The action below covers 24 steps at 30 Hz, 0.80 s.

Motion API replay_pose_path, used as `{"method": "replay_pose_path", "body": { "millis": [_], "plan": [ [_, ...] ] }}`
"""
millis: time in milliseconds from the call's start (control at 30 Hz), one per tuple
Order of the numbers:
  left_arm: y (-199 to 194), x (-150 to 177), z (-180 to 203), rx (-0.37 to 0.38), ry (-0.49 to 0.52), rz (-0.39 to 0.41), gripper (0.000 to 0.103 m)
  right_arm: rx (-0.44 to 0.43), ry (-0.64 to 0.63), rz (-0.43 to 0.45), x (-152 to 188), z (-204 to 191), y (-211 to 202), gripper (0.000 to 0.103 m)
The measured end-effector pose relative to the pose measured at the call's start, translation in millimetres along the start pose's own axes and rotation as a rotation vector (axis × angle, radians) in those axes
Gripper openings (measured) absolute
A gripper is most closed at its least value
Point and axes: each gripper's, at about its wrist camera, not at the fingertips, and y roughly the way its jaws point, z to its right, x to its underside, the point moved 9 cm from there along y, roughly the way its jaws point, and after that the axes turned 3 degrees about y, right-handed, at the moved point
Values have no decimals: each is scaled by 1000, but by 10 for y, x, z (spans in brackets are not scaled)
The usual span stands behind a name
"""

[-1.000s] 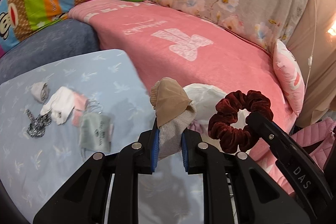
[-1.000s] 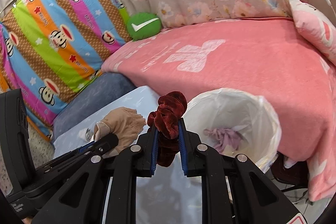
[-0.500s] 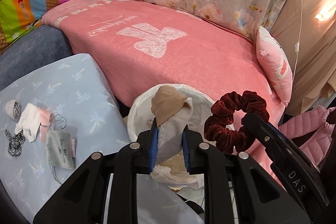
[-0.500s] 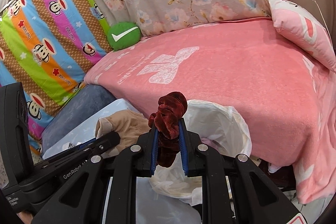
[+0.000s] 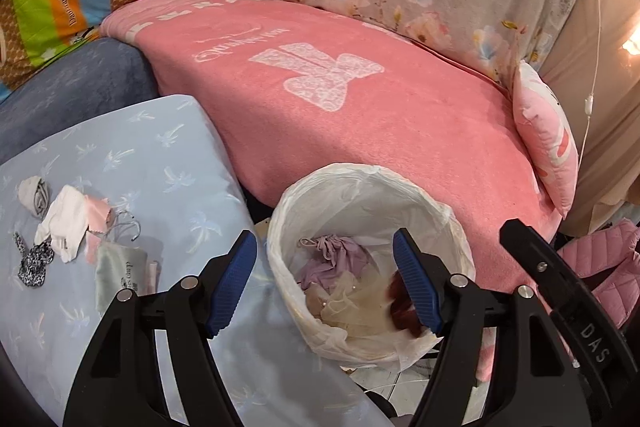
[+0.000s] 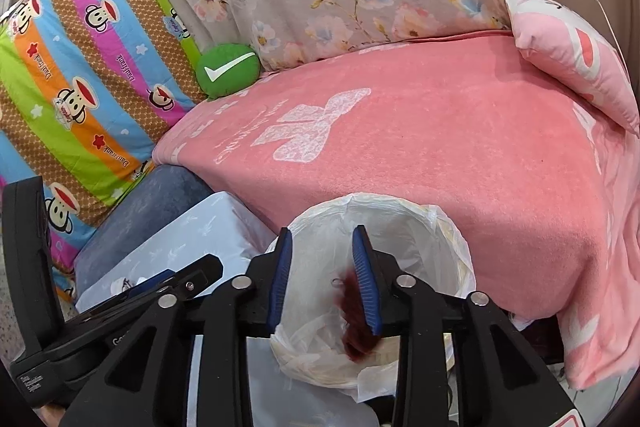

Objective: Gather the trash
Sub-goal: 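Carry both items over the wastebasket and open both tools, then move both tools back over the table toward the remaining items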

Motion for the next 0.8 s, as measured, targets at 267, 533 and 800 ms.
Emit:
{"method": "replay_pose_path", "body": {
  "millis": [267, 533, 800],
  "plan": [
    [-48, 57, -174, -19, -32, 1, 67, -17, -21, -16, 69, -127, 8, 37],
    [-117, 135, -406, -52, -67, 3, 67, -41, -52, -57, 227, -292, 60, 39],
    [-163, 282, -713, -113, -104, -7, 67, -70, -93, -103, 463, -561, 118, 40]
  ]
}}
